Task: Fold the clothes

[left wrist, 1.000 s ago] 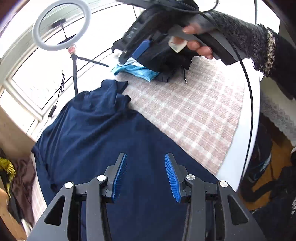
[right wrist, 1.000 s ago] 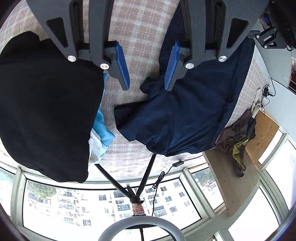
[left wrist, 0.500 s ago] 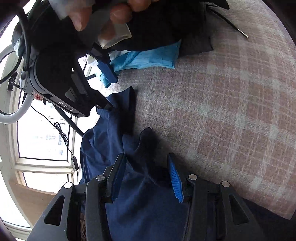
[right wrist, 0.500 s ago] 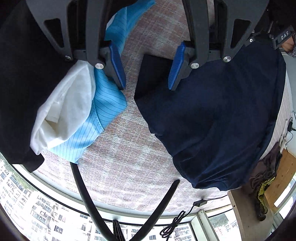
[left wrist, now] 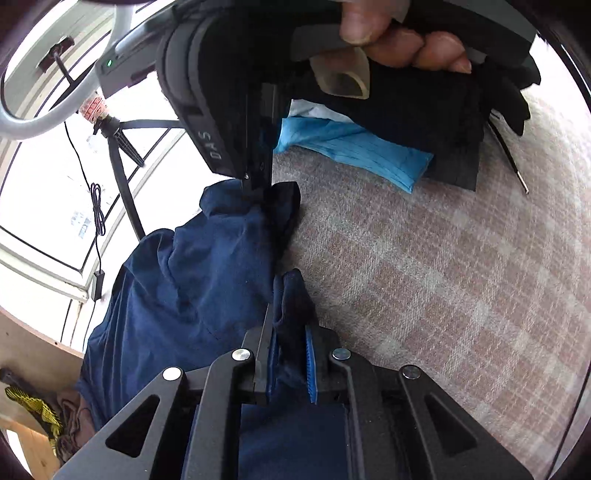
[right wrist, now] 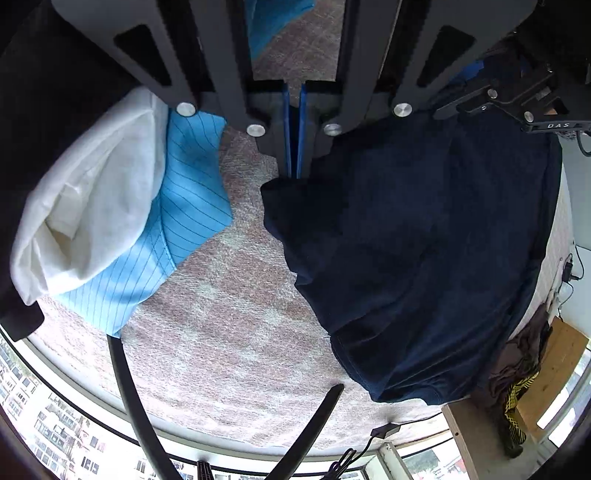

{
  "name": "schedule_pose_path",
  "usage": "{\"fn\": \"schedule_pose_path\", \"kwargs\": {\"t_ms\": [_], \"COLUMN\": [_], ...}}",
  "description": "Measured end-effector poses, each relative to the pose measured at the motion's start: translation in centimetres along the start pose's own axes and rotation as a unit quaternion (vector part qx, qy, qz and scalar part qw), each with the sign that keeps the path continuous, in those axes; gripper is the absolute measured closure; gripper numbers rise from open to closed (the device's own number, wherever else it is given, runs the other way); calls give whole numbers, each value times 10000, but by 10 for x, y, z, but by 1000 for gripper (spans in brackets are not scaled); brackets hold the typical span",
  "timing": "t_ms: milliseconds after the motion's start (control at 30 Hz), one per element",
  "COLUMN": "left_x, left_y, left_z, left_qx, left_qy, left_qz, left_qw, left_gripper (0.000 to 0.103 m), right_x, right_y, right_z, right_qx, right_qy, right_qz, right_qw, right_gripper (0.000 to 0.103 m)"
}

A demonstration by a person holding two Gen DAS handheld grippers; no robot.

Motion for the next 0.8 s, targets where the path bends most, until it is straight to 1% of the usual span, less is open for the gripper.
{"fn": "schedule_pose_path", "kwargs": {"t_ms": [33, 67, 100, 133, 200, 233, 267, 333, 367, 433, 467, 500, 533, 567, 600, 633, 700, 733, 767, 800], "left_x": [5, 10, 15, 20, 34, 39, 41, 43, 36, 22, 15, 8, 1, -5, -8, -11, -8, -7, 0, 6], "left_y": [2, 3, 5, 7, 4, 1, -2, -8, -9, -10, -8, -5, -3, -1, 0, 0, -4, -7, -10, -12], "left_z": [-3, -6, -10, -14, -14, -14, -16, -21, -25, -35, -32, -29, -27, -25, -20, -15, -3, 3, 8, 9], "left_qx": [-66, -156, -246, -334, -395, -404, -404, -431, -461, -521, -533, -543, -520, -497, -441, -384, -180, -78, 10, 24], "left_qy": [-223, -645, -1066, -1479, -1857, -1835, -1740, -1488, -1407, -1241, -1045, -848, -667, -486, -343, -202, -188, -181, -235, -403], "left_qz": [-273, -631, -988, -1339, -1799, -1831, -1743, -1437, -1210, -753, -444, -134, 153, 439, 618, 793, 791, 788, 627, 415], "left_qw": [9994, 9958, 9891, 9793, 9652, 9650, 9684, 9774, 9815, 9880, 9921, 9948, 9963, 9966, 9965, 9959, 9965, 9967, 9978, 9983], "left_gripper": [93, 93, 93, 93, 92, 92, 92, 89, 86, 82, 79, 76, 74, 71, 70, 70, 70, 72, 80, 87], "right_x": [-2, -4, -6, -11, -18, -21, -23, -20, -14, -8, -5, -2, 1, 2, 1, 1, 1, 2, 2, 3], "right_y": [2, 4, 6, 8, 14, 16, 18, 17, 14, 11, 10, 9, 8, 7, 5, 2, -2, -4, -5, -6], "right_z": [-12, -24, -37, -49, -58, -61, -62, -55, -49, -32, -23, -15, -6, 2, 9, 15, 21, 21, 21, 21], "right_qx": [-133, -267, -395, -531, -581, -583, -582, -388, -258, -46, 55, 156, 257, 383, 502, 612, 671, 665, 658, 655], "right_qy": [-2, -51, -78, -120, -345, -469, -542, -368, -240, -299, -358, -418, -478, -604, -754, -900, -1028, -1029, -982, -924], "right_qz": [34, 61, 99, 194, 219, 211, 233, 219, 156, 50, -1, -52, -104, -194, -293, -386, -527, -574, -601, -623], "right_qw": [9999, 9996, 9991, 9983, 9975, 9970, 9966, 9983, 9993, 9995, 9993, 9990, 9985, 9972, 9955, 9933, 9910, 9908, 9912, 9916], "right_gripper": [101, 101, 101, 101, 101, 101, 101, 100, 100, 98, 97, 93, 85, 80, 73, 71, 70, 70, 70, 81]}}
Point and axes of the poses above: each gripper's, at about its wrist camera, not at the fingertips, and z roughly the way its jaws point, x to its left, y to its top, the point moved 9 cm from there along z, roughly the way its jaws point, and after that the axes turned 3 degrees about x, right-handed, at the moved point
